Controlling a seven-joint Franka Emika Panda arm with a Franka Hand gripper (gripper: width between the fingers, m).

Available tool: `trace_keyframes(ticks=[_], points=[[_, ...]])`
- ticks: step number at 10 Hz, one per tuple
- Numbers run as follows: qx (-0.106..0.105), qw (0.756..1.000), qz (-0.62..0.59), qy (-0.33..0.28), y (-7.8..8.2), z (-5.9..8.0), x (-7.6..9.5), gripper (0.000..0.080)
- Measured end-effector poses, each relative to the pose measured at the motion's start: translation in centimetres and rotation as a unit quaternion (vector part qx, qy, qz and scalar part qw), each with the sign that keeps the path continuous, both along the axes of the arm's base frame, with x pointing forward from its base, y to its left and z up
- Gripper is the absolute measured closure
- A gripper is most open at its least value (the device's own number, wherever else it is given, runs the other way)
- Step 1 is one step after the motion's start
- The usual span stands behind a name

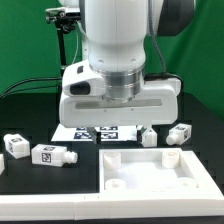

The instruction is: Assemble one leg

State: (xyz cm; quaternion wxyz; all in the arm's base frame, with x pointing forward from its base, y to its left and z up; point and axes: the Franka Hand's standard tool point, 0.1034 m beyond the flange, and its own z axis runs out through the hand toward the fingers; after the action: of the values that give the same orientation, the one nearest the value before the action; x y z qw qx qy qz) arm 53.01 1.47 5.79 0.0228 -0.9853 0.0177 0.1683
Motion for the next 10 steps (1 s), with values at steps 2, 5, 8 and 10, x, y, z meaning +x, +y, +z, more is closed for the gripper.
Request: trace_keyframes(ticks=[2,5,8,10], points=[[-0.009,0.998,-0.025,0.06,2.2,-0.1,-1.6,0.0151],[-0.012,0.99,0.011,0.142,5.8,0.7,-5.0,0.0151],[-0.013,0.971,0.011,0.238,5.4,0.3,-5.5,0.0151],[-0.025,0.971,-0.007,0.239,6.1,-1.1,-6.6,0.0151]])
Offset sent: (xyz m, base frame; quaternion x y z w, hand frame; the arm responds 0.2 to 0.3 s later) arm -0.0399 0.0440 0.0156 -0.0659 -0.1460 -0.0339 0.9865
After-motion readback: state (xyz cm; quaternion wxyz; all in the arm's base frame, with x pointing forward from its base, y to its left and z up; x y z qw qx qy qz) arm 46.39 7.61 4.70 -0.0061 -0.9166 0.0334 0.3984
